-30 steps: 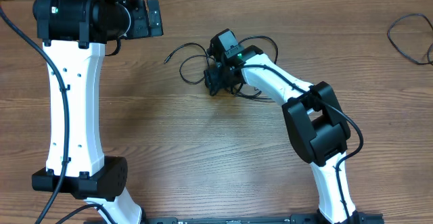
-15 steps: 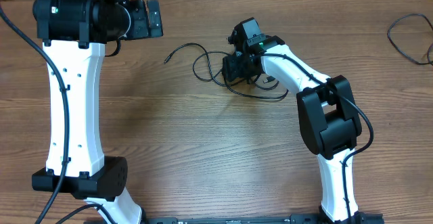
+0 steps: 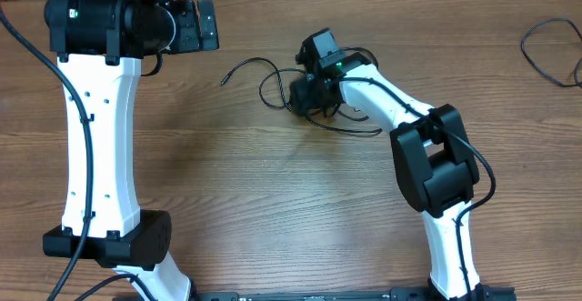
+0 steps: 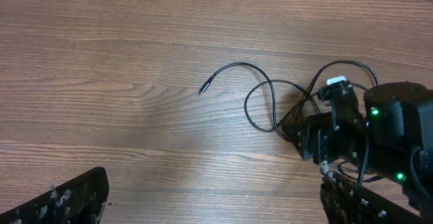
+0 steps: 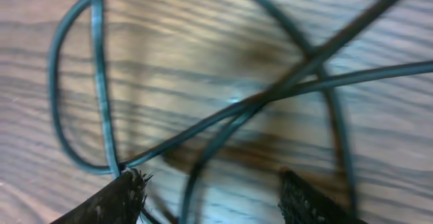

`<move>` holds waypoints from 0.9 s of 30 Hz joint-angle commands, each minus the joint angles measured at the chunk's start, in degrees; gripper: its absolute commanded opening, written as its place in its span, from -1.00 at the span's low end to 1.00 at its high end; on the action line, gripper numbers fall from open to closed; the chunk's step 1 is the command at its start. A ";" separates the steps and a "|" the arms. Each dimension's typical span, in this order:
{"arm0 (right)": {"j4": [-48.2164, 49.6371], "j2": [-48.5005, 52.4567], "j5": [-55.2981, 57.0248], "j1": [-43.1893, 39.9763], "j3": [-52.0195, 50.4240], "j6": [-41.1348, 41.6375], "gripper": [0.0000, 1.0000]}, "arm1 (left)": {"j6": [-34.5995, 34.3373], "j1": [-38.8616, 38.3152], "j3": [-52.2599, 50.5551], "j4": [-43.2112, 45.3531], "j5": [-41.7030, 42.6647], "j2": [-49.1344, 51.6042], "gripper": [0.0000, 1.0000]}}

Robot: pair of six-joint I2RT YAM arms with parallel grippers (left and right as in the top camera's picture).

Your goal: Untangle cables

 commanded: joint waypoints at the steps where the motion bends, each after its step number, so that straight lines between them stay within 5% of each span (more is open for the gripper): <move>1: -0.61 3.96 -2.34 1.62 -0.98 0.44 0.23 | 1.38 -0.39 0.24 -0.02 0.15 0.57 1.00; 2: -0.39 4.02 -2.12 1.73 -1.03 0.39 0.00 | 1.38 -0.39 0.24 -0.02 0.15 0.57 1.00; 3: -0.22 4.20 -1.46 1.75 -1.07 0.39 -0.53 | 1.38 -0.39 0.24 -0.02 0.15 0.57 1.00; 4: -0.13 4.55 -0.81 1.73 -1.07 0.39 -0.84 | 1.42 -0.39 0.24 -0.02 0.15 0.57 1.00; 5: 0.00 4.96 -0.24 1.73 -1.07 0.39 -0.92 | 1.68 -0.39 0.24 -0.04 0.15 0.57 1.00; 16: -1.27 7.30 -0.31 1.29 -0.48 -1.36 -0.92 | 2.86 -0.39 0.24 -0.22 0.00 0.57 0.99; 27: -26.43 -8.33 4.15 -2.45 29.46 -4.31 -0.92 | 2.82 -0.39 0.24 0.35 -1.05 0.57 1.00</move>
